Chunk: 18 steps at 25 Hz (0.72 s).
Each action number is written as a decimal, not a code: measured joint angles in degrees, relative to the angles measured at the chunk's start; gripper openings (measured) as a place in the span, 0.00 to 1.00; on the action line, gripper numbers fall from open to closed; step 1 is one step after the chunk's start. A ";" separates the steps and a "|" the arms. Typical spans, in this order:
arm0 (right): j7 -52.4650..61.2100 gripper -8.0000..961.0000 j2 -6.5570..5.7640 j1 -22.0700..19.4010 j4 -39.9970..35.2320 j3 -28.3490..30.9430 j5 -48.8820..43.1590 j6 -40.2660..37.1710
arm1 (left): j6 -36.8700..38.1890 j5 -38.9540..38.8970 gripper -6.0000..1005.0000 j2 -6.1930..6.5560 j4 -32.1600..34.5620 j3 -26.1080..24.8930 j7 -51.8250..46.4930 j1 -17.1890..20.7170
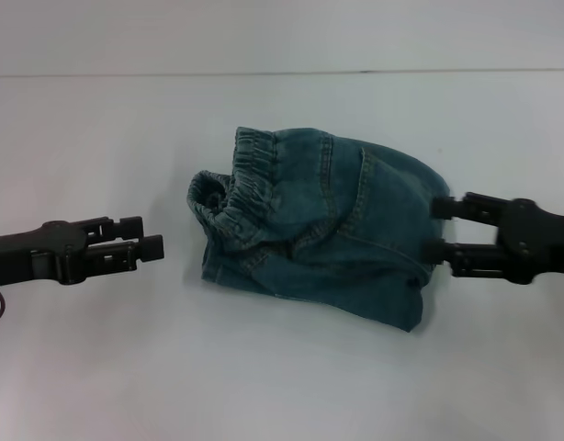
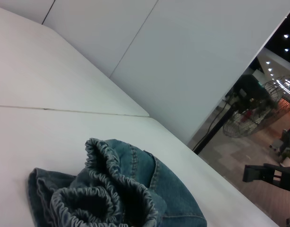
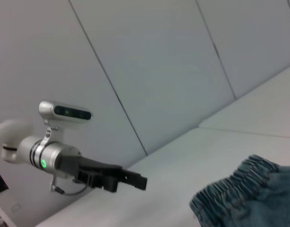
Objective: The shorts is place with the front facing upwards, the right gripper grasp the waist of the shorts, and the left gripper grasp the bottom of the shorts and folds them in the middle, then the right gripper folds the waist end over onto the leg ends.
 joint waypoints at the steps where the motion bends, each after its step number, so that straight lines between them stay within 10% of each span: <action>1: -0.02 0.98 0.02 0.43 0.65 -0.11 -0.01 0.42 | -0.09 -0.07 0.76 0.00 0.00 0.00 0.00 -0.03; 18: -0.58 0.98 0.09 1.86 2.19 -1.29 0.02 2.29 | -0.77 -0.42 0.76 0.02 0.00 -0.01 -0.04 -0.15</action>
